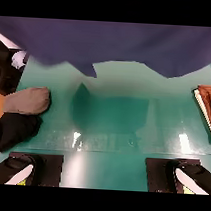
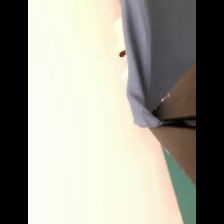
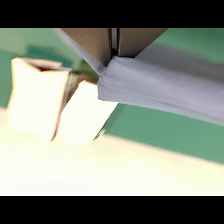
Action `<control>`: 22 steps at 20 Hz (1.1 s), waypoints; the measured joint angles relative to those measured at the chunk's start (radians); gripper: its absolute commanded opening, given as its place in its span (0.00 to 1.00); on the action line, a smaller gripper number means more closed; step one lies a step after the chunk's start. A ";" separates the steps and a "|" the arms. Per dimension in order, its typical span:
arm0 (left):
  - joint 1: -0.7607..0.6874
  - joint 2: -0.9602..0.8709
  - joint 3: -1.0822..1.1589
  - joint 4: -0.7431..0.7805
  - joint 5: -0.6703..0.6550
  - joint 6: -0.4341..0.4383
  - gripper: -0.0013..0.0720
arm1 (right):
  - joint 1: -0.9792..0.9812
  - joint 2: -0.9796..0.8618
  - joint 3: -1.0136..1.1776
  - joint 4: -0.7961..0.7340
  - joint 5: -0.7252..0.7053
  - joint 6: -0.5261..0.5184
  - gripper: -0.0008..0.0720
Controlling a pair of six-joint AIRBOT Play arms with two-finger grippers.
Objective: Fold the shirts.
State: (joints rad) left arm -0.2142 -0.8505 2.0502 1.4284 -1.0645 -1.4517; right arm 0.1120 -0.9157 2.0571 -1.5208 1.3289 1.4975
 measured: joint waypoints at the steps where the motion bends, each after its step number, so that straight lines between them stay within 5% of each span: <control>1: 0.000 0.009 0.004 0.000 0.011 -0.004 0.06 | 0.000 0.010 0.006 -0.012 0.002 0.000 0.03; 9: 0.000 -0.091 -0.040 0.021 0.002 -0.014 0.06 | 0.001 -0.115 0.016 -0.069 0.092 0.000 0.04; 21: 0.005 -0.761 -0.277 0.080 -0.071 -0.029 0.06 | -0.003 -0.710 -0.251 0.018 -0.013 0.001 0.04; 22: 0.006 -0.790 -0.280 0.082 -0.070 -0.032 0.31 | -0.003 -0.745 -0.237 0.035 -0.018 0.001 0.17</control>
State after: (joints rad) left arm -0.2085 -1.6405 1.7706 1.5105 -1.1343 -1.4834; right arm 0.1089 -1.6604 1.8206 -1.4853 1.3113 1.4982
